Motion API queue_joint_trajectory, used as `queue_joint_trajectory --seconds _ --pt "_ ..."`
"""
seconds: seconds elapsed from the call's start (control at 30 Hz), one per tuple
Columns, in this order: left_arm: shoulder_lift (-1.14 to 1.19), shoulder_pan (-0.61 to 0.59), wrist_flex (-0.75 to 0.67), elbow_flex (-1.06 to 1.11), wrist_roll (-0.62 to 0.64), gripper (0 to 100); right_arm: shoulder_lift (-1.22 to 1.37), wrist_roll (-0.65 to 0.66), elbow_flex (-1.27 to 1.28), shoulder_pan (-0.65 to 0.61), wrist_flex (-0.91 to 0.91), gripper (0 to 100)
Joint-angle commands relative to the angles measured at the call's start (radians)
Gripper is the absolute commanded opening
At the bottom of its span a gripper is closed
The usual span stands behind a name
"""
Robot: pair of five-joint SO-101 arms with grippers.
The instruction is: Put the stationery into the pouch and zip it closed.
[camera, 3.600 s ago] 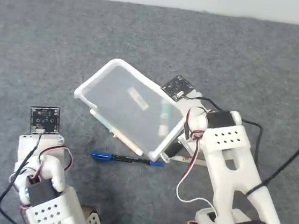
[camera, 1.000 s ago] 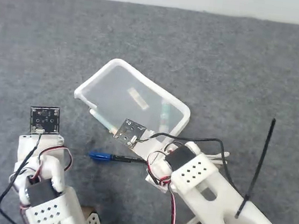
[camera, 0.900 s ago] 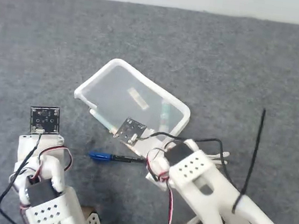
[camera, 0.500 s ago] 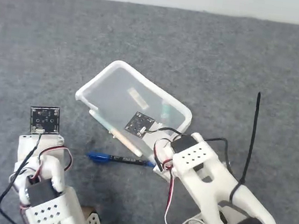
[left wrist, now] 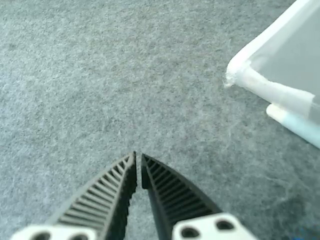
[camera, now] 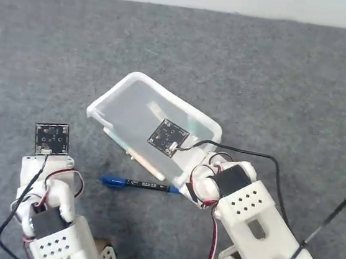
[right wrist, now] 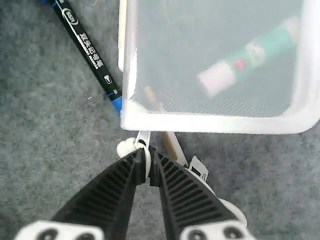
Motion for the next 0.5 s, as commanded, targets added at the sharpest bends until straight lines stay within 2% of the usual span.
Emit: queue_joint_trajectory --seconds 0.0,0.17,0.33,0.47 --pt "-0.020 -0.002 -0.028 -0.015 -0.005 1 -0.021 -0.012 -0.057 0.050 -0.012 0.7" --pt "-0.020 -0.002 -0.026 -0.015 -0.005 1 0.051 -0.014 -0.066 0.163 -0.087 1.7" --pt "-0.020 -0.002 -0.026 -0.015 -0.005 1 0.143 -0.012 -0.147 0.269 -0.085 15.0" --pt "-0.020 -0.002 -0.026 -0.015 -0.005 1 0.208 0.012 -0.213 0.367 -0.093 15.1"
